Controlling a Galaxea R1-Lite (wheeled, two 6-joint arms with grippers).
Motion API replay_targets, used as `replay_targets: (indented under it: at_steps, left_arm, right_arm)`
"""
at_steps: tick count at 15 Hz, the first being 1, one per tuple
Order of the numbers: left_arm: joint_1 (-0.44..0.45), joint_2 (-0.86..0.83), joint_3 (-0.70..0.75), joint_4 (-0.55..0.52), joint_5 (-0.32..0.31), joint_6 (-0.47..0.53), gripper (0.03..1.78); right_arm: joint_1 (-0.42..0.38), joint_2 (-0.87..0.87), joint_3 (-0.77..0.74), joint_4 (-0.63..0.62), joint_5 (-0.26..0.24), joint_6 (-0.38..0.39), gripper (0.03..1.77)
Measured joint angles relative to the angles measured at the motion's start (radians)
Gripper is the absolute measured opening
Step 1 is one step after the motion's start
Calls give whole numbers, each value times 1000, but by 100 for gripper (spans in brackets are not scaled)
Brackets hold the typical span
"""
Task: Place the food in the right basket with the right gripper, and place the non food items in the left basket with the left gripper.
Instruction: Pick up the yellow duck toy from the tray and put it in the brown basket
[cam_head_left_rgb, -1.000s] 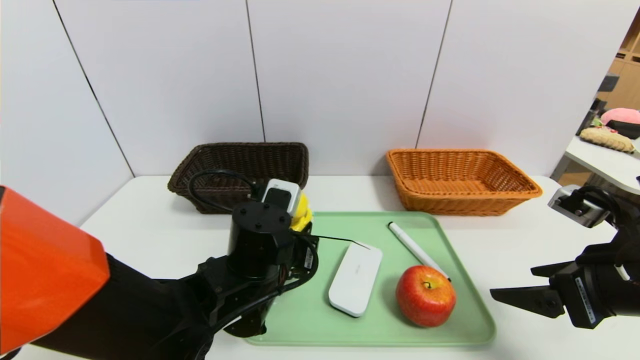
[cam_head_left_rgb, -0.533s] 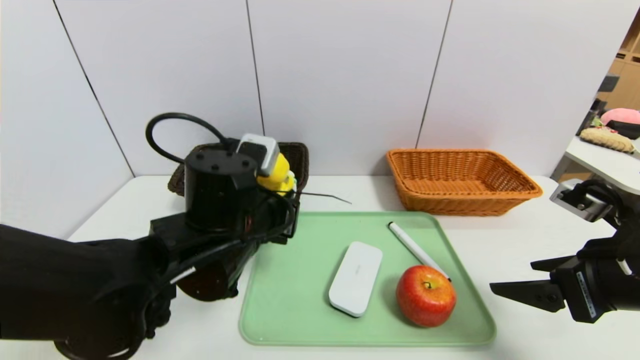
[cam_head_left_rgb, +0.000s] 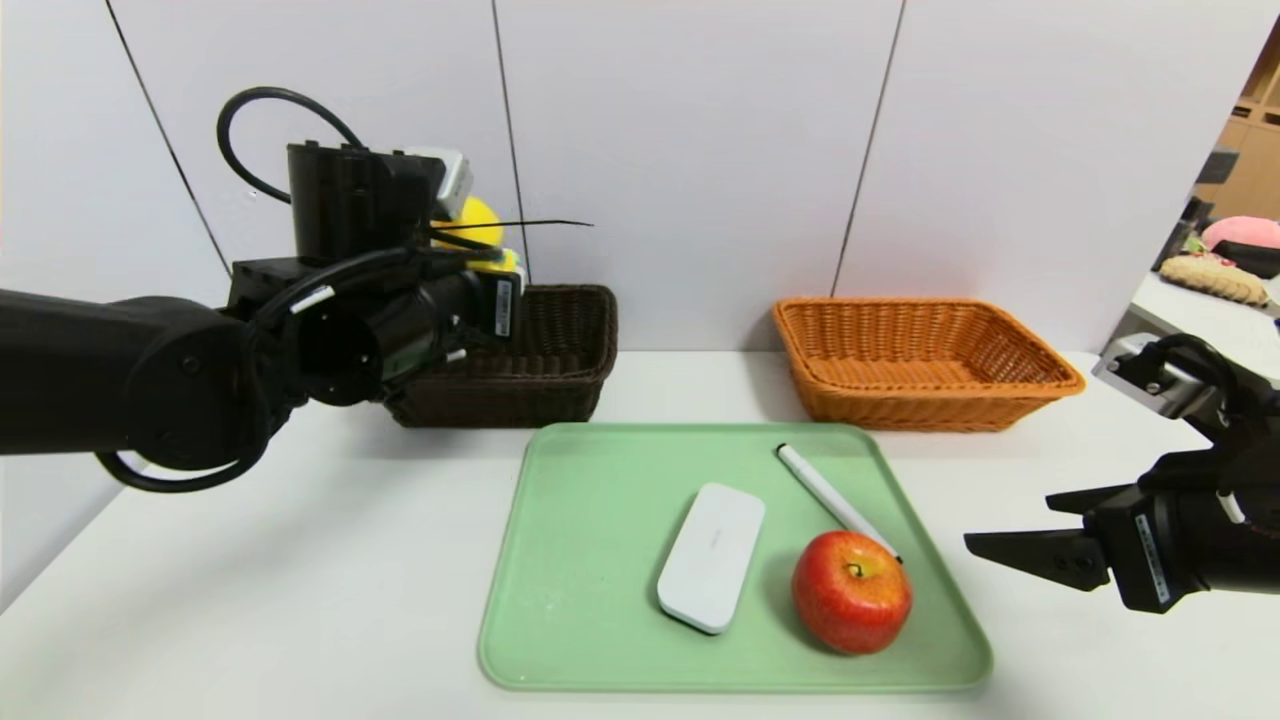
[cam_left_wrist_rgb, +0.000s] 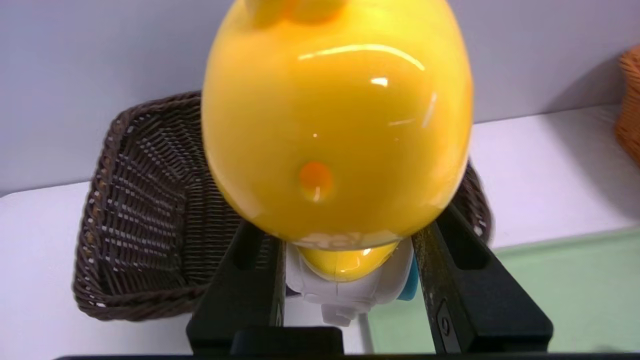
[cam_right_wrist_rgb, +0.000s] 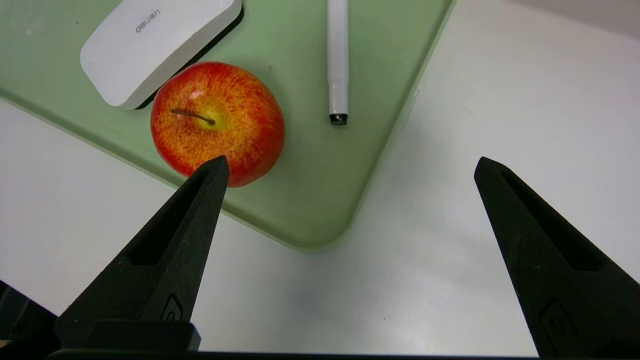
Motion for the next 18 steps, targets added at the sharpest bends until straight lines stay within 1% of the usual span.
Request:
replay_targets:
  at_steps: [2, 7, 10, 15, 18]
  left_arm:
    - [49, 56, -70, 26, -3, 0, 75]
    - [151, 216, -196, 36, -9, 5, 75]
    - [195, 282, -264, 83, -12, 28, 75]
    - [227, 340, -294, 95, -20, 35, 75]
    - [236, 363, -315, 130, -32, 34, 75]
  right_arm:
    - [5, 6, 0, -1, 0, -1, 170]
    - [0, 14, 2, -1, 1, -4, 170]
    - [-3, 27, 4, -2, 2, -4, 170]
    - [-5, 45, 4, -3, 3, -5, 170]
    - [-5, 49, 4, -3, 1, -4, 170]
